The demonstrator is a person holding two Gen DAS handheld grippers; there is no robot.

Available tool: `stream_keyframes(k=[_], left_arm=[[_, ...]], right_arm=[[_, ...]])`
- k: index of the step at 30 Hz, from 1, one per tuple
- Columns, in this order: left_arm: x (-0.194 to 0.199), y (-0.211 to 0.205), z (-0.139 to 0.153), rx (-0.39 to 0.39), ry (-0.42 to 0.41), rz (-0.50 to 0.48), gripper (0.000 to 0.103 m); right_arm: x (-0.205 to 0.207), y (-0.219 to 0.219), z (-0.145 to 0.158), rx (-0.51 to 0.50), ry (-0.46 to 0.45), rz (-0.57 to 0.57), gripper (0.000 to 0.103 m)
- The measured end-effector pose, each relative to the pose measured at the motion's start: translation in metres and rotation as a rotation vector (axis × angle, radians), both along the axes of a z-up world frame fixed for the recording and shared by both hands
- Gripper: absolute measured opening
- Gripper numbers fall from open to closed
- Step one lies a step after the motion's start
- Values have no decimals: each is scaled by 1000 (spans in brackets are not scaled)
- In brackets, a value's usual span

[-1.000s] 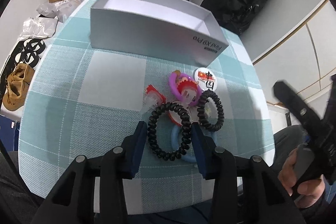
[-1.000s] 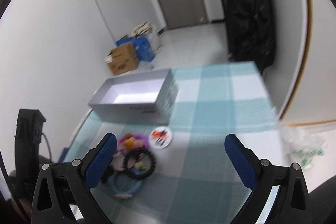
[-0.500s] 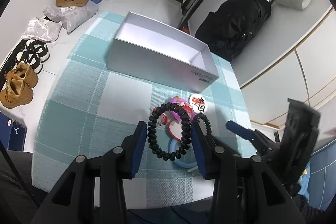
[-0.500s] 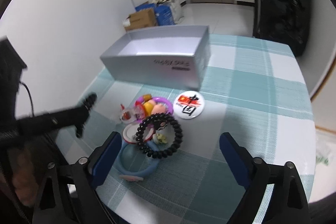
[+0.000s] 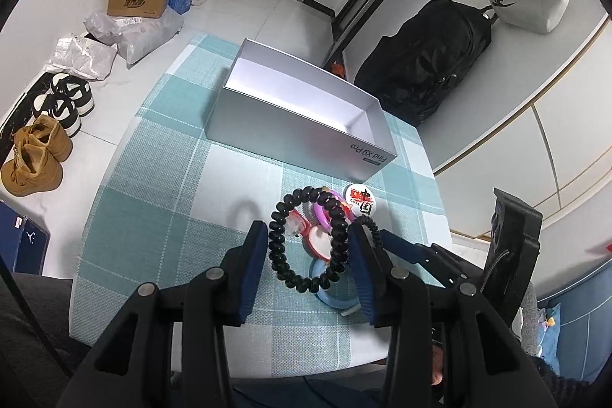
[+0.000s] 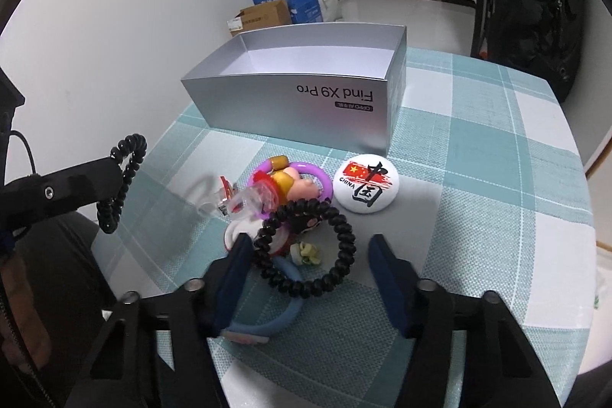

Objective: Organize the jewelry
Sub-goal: 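Carry both black hair ties into the white box and open both tools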

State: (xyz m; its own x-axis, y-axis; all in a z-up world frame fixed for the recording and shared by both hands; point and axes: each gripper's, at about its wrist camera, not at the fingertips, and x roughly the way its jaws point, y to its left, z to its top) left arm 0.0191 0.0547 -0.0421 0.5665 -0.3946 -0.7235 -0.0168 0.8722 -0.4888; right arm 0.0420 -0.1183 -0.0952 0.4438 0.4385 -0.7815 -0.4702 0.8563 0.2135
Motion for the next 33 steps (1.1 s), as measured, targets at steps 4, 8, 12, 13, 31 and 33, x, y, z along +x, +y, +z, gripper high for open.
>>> stream_keyframes(k=[4, 8, 12, 13, 31, 33], left_arm=[[0, -1, 1, 4, -5, 0, 37], [-1, -1, 0, 10, -4, 2, 37], [-1, -2, 1, 13, -3, 3, 37], [0, -2, 0, 14, -3, 3, 37], [19, -5, 15, 29, -37, 15, 37], [26, -4, 20, 23, -43, 19, 37]], right_arm=[[0, -3, 1, 7, 5, -6, 49], [-3, -9, 6, 47, 0, -13, 49], [-8, -10, 14, 88, -13, -10, 49], [-9, -10, 15, 93, -16, -8, 49], [-3, -27, 74, 223, -133, -19, 49], [4, -27, 82, 231, -149, -13, 49]])
